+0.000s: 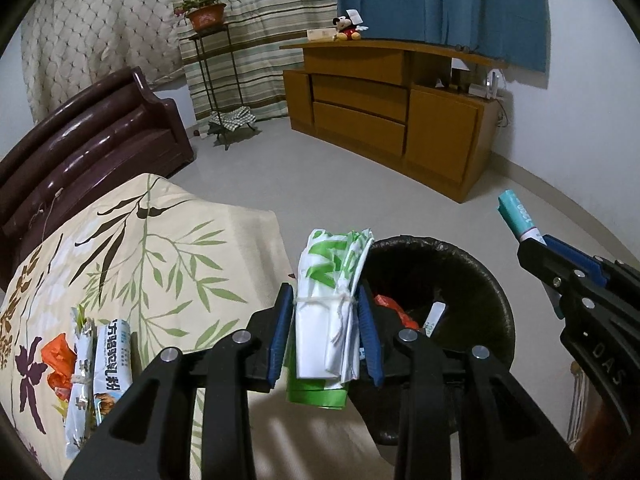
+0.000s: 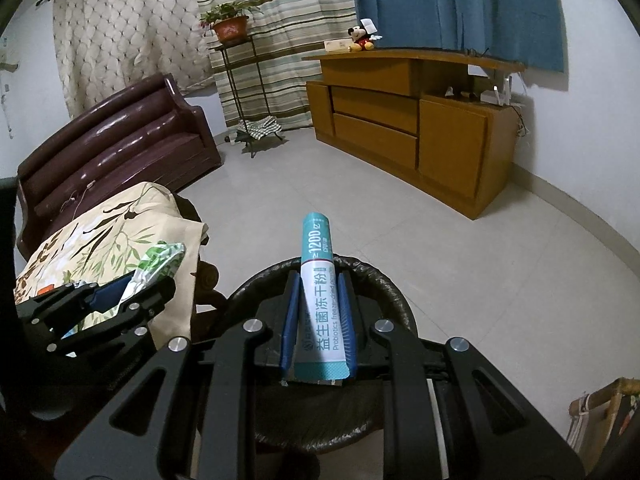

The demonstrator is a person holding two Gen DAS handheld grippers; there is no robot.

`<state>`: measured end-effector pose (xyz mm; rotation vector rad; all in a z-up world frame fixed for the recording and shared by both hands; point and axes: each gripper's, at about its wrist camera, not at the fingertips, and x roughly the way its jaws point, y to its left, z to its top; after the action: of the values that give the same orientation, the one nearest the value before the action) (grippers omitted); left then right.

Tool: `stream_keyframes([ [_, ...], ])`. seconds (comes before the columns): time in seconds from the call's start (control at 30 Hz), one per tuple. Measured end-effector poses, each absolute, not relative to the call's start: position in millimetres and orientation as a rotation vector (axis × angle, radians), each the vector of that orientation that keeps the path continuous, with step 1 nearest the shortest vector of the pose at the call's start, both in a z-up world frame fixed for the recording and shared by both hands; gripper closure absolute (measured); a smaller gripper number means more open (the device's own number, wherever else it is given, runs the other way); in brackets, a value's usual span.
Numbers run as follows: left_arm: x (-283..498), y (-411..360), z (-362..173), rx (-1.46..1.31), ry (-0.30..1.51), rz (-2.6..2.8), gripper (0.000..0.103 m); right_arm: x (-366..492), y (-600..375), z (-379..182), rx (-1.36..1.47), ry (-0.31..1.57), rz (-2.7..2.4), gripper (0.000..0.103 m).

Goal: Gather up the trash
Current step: 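Carry the tube and wrapper over the black bin and open both grippers, then move both open grippers back over the trash on the bed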

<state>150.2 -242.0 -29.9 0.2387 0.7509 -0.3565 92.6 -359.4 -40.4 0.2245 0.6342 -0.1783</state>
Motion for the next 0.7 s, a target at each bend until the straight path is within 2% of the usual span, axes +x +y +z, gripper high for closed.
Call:
stream_keyframes([
  [0.03,151,-242,-30,0.239,0.754,-0.357,0.064,93,-360,-40,0.224,0.634,-0.178,0.083],
  [0.1,152,-242,-29,0.234,0.759,-0.356,0.051,93,-360,-40,0.223,0.634,-0.179,0.082],
  [0.17,152,-240,-28,0.223,0.755,-0.351,0.045,93,-362,-40,0.223,0.627,-0.182,0.071],
  [0.2,152,-240,-28,0.220,0.753,-0.349,0.042,93,-362,-40,0.221,0.621,-0.187,0.070],
  [0.3,151,-237,-27,0.208,0.754,-0.341,0.037,91,-364,-38,0.221,0.610,-0.197,0.068],
  [0.4,150,-234,-24,0.201,0.748,-0.333,0.032,88,-365,-35,0.229,0.596,-0.206,0.062],
  [0.53,149,-226,-19,0.189,0.744,-0.323,0.032,82,-362,-30,0.227,0.579,-0.211,0.054],
  [0.7,140,-206,-10,0.176,0.741,-0.307,0.031,75,-348,-24,0.229,0.583,-0.177,0.049],
])
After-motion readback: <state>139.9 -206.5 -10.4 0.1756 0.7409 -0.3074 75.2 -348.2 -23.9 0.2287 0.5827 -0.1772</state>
